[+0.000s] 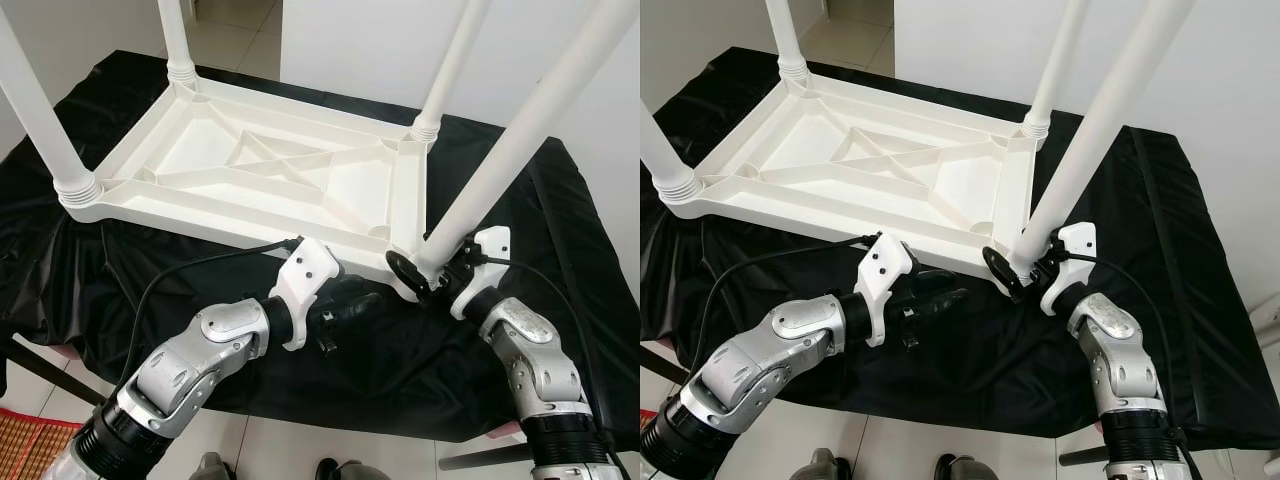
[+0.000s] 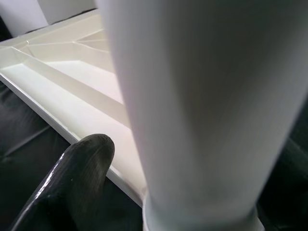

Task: Building children table

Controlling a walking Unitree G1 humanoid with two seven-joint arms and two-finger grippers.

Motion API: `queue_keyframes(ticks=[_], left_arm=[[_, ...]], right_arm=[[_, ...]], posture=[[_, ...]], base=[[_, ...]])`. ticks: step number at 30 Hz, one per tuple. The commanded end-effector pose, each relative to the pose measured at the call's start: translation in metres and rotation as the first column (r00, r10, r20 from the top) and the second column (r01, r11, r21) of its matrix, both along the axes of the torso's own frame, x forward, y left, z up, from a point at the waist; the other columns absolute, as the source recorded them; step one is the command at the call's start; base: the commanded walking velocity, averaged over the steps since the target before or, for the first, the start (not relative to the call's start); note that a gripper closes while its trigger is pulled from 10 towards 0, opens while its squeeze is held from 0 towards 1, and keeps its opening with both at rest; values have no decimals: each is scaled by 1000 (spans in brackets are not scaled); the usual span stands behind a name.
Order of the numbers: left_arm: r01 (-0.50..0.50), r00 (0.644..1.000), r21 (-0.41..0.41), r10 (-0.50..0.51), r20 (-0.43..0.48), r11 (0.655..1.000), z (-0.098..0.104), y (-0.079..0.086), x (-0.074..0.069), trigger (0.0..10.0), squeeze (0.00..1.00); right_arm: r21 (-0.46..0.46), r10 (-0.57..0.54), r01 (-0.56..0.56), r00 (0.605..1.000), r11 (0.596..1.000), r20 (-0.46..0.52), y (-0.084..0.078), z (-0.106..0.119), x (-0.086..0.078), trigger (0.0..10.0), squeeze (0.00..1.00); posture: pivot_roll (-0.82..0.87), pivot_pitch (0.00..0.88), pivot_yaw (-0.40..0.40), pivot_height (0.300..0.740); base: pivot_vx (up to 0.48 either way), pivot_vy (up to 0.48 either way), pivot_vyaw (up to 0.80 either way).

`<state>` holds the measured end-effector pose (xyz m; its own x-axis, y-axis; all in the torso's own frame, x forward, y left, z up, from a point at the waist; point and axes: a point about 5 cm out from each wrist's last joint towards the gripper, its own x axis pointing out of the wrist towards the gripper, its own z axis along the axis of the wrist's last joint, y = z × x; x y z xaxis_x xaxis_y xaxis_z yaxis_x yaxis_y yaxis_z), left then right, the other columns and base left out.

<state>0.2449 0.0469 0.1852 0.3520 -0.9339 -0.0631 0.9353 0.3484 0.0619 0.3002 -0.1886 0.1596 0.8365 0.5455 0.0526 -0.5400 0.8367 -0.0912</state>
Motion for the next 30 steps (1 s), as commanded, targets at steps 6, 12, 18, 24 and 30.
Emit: queue_keyframes(ticks=[6, 12, 18, 24, 30], left_arm=[[110, 994, 6, -110, -10, 994, -1, -4, -5, 10000, 0], [112, 994, 3, -112, -13, 994, -1, -5, -5, 10000, 0], [113, 993, 1, -113, -15, 994, -1, -4, -6, 10000, 0], [112, 994, -1, -112, -17, 994, -2, -5, -7, 10000, 0], [117, 993, -4, -117, -18, 993, -3, -7, -8, 10000, 0]], right_arm=[[2, 11, -11, 1000, 1000, -8, -7, -4, -2, 0, 0], [32, 24, -23, 999, 999, -24, -8, -6, -4, 0, 0], [59, -33, 35, 999, 998, -33, 1, -5, -7, 3647, 0], [51, -160, 162, 986, 985, -40, 5, -6, -6, 10000, 0], [101, -352, 357, 934, 929, -70, 18, -8, -14, 10000, 0]], posture=[[65, 141, -84, 740], [63, 137, -89, 740], [62, 137, -96, 740], [62, 137, -96, 740], [55, 129, -106, 740]], base=[[0, 0, 0], [0, 0, 0], [0, 0, 0], [0, 0, 0], [0, 0, 0]])
